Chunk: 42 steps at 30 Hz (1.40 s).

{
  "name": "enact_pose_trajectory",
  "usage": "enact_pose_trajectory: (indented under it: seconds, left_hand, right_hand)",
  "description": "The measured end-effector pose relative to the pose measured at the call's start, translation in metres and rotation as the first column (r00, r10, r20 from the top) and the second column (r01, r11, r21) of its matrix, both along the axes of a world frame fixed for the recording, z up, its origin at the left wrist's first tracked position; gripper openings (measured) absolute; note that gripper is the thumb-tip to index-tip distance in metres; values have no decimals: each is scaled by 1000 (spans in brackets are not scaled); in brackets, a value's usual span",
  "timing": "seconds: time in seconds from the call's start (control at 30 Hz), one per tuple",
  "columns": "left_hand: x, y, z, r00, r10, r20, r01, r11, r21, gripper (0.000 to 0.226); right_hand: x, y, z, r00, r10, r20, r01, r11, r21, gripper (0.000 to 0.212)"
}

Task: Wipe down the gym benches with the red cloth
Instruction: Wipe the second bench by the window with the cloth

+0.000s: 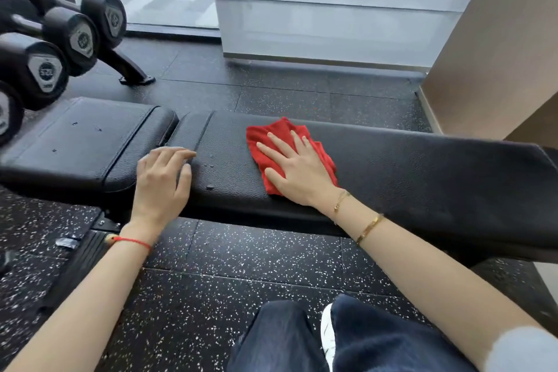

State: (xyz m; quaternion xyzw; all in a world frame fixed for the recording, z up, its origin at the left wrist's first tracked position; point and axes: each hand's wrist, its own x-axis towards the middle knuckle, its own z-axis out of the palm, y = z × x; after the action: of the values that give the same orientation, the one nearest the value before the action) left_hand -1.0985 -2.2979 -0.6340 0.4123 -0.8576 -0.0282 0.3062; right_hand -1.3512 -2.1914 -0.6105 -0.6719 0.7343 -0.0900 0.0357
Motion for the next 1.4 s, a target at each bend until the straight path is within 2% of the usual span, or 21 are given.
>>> enact_pose_trajectory:
  seconds: [0.07,0.13,0.3,0.37,0.43,0.53,0.6,0.67,0.73,0.87,0.93,1.13,1.2,1.27,1.4]
  left_hand:
    - [-1,-2,-5,1000,-16,-2,16,1000,24,37]
    - [-3,-2,-11,1000,-11,-20,12,999,31,35]
    - [-3,-6,-20,999,6,-49,-6,1000,-2,32]
    - [-3,-6,-21,998,8,-56,-8,1000,-12,31]
    - [-2,-7,-21,998,6,-56,-7,1000,-21,32]
    - [-2,-8,-22,998,6,-61,-7,1000,-22,32]
    - [-2,-8,-23,998,6,-67,-8,1000,-27,32]
    - [-2,-7,-23,998,5,-69,-7,999,-31,31]
    - [-2,-7,-23,998,5,-69,-7,1000,-28,31]
    - [-3,-6,-21,999,17,-50,-19,1000,-26,31]
    - [-3,-5,-21,999,19,-39,-20,1000,-23,31]
    - [-4,-4,-18,1000,28,-4,-28,1000,-3,30]
    - [-3,-3,-16,1000,22,18,-23,1000,12,31]
    - [-3,-1,-14,999,18,29,-19,999,36,32]
    - [-4,3,-9,1000,12,-2,-12,996,87,33]
  right_hand:
    - [0,16,-3,998,67,-1,-67,997,-29,56]
    - [-15,27,-4,998,54,-11,-55,997,-46,56]
    - [-48,-5,1,979,-203,-19,203,979,16,54]
    - [-38,-28,3,968,-249,-22,249,968,31,55]
    - [-17,-41,3,976,-215,-23,215,976,29,56]
    - [12,-25,1,999,-30,-33,31,1000,1,56]
    - [12,0,0,996,89,-19,-89,996,-10,56]
    - [-2,22,-1,993,116,-9,-116,993,-20,57]
    - [-23,28,-2,999,31,-20,-31,999,-25,55]
    - [-40,-11,2,969,-246,-25,247,969,8,55]
    - [-25,-30,3,961,-276,-20,276,961,23,56]
    - [20,7,0,998,50,-25,-50,999,-15,56]
    - [10,30,-2,997,69,-19,-69,997,-31,57]
    - [-11,44,-2,1000,2,-28,-3,999,-41,56]
    - [-46,34,1,967,-252,-34,252,968,-9,55]
